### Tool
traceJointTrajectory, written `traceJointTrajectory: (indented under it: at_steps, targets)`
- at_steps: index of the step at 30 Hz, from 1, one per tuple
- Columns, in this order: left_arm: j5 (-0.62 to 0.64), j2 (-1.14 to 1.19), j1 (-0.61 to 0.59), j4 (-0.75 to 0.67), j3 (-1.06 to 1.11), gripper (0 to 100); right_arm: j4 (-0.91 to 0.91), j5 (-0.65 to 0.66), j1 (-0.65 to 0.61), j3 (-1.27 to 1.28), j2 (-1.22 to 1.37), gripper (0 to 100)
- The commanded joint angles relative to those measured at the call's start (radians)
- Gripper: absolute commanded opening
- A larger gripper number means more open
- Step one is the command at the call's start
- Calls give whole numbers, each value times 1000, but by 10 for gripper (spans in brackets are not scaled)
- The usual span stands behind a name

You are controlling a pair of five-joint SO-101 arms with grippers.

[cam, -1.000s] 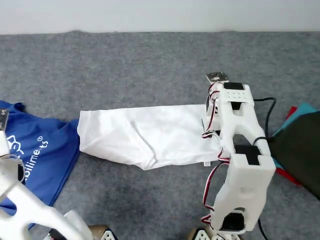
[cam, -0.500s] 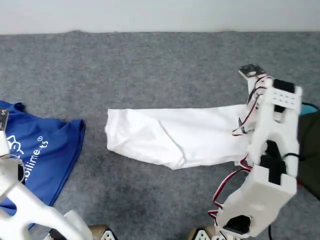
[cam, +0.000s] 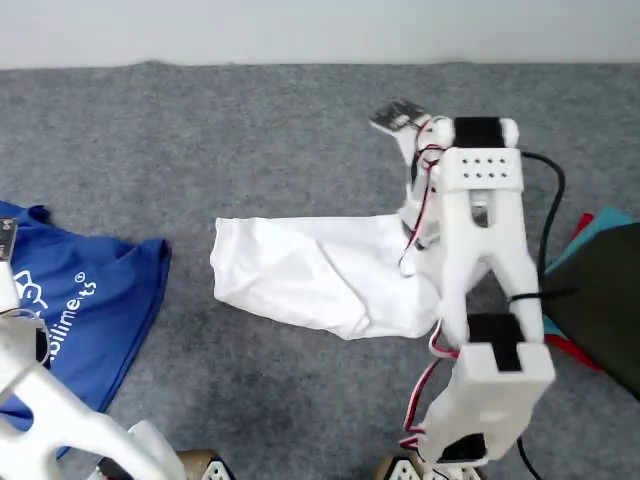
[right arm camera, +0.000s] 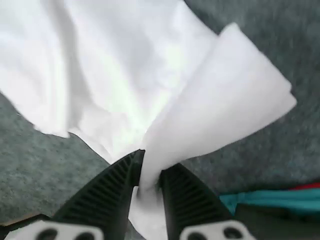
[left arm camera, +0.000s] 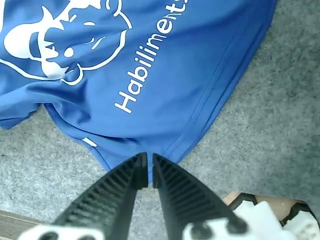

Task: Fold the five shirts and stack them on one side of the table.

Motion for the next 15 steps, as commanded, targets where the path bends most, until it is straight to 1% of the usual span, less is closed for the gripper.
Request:
traceJointTrajectory:
  at_steps: [1, 8, 12, 15]
  targets:
    - [8, -26, 8, 21, -8, 37, 42, -46, -122, -52, -104, 10]
    - [8, -26, 9, 11, -10, 37, 25, -107, -323, -54, -114, 10]
    - [8, -28, 3, 14, -4, 37, -44, -123, -387, -48, -102, 10]
    - [8, -28, 3, 15, -4, 37, -59, -123, -421, -54, -47, 10]
